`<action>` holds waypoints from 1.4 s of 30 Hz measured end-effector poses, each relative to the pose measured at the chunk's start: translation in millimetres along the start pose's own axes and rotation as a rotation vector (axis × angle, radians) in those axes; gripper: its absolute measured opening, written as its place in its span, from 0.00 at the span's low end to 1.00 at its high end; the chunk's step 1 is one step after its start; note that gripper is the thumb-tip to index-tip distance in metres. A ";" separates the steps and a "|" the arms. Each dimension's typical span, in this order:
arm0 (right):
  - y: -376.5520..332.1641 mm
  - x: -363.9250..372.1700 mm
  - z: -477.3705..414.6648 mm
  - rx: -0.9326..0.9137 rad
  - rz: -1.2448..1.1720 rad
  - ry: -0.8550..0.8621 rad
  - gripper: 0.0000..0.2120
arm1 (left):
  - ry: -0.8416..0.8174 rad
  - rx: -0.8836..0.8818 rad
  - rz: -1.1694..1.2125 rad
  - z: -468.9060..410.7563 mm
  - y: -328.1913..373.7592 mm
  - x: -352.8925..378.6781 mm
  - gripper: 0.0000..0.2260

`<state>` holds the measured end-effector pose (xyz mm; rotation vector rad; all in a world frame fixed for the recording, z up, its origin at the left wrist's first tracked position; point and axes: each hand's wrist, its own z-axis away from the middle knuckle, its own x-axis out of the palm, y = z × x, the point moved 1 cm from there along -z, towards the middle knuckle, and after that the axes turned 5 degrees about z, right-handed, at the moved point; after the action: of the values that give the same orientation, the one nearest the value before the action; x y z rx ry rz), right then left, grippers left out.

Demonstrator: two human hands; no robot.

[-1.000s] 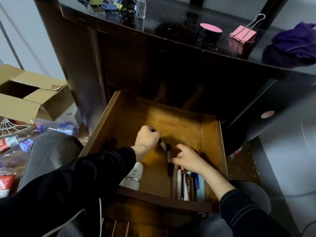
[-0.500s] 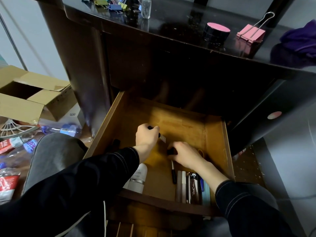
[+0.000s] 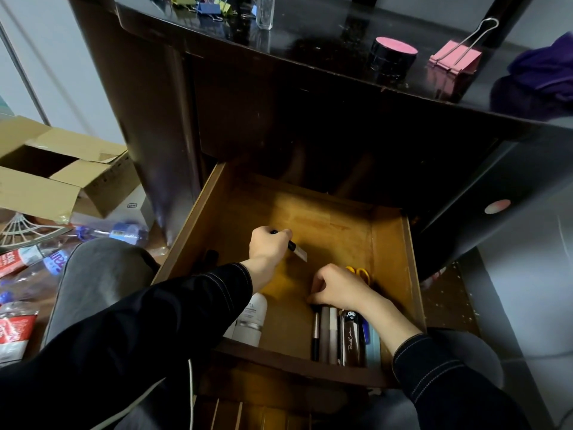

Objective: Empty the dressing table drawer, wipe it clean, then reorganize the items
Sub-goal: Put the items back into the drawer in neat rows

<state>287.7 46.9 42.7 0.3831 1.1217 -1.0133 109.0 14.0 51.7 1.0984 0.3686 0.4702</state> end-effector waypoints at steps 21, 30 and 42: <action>5.7 -9.2 2.0 0.150 -0.224 0.263 0.14 | -0.053 0.038 0.006 7.4 6.2 0.7 0.16; -13.0 -17.0 7.0 -0.060 -0.679 0.092 0.07 | -0.323 0.098 -0.320 18.7 3.4 11.4 0.18; 9.2 -15.1 6.9 0.131 -0.216 0.220 0.14 | -0.526 0.203 -0.843 27.3 -15.7 14.6 0.10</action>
<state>298.1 54.1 57.0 0.4953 1.3186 -1.2616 138.0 -4.8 47.9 1.1060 0.3774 -0.6050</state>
